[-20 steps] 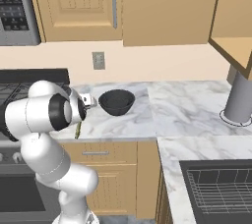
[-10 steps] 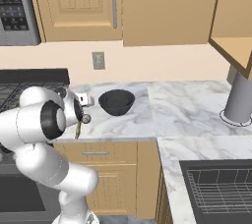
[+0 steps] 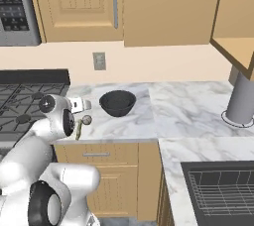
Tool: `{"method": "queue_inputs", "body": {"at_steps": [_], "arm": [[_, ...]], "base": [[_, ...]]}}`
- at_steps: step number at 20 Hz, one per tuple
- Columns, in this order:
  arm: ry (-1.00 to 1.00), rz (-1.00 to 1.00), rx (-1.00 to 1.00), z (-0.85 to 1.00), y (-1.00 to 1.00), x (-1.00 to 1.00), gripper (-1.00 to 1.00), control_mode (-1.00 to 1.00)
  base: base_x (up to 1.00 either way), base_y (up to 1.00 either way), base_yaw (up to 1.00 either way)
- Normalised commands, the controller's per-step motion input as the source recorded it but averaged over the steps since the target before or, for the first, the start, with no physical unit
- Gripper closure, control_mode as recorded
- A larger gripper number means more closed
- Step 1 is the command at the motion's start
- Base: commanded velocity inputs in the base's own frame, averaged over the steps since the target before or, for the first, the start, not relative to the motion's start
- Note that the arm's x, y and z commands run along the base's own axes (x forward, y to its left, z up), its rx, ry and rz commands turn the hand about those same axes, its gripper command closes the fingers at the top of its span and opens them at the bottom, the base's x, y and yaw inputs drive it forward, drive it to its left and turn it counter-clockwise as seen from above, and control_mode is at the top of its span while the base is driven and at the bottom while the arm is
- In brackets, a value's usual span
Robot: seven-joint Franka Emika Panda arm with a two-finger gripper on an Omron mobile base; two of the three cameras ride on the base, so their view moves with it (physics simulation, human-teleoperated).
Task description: Pick the egg and butter from the fridge and place them by the bowl for mixing.
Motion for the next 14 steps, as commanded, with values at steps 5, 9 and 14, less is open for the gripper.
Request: {"method": "queue_inputs", "body": {"at_steps": [5, 9, 14], "arm": [[0.01, -0.05, -0.03, 0.00, -0.11, -0.20, -1.00, -1.00], [-0.04, 0.00, 0.00, 0.00, -0.09, -0.07, -1.00, -1.00], [-0.31, 0.14, 0.00, 0.07, 0.01, -0.89, -1.00, -1.00]], "base": [[0.00, 0.00, 0.00], [0.00, 0.00, 0.00], [0.00, 0.00, 0.00]]}}
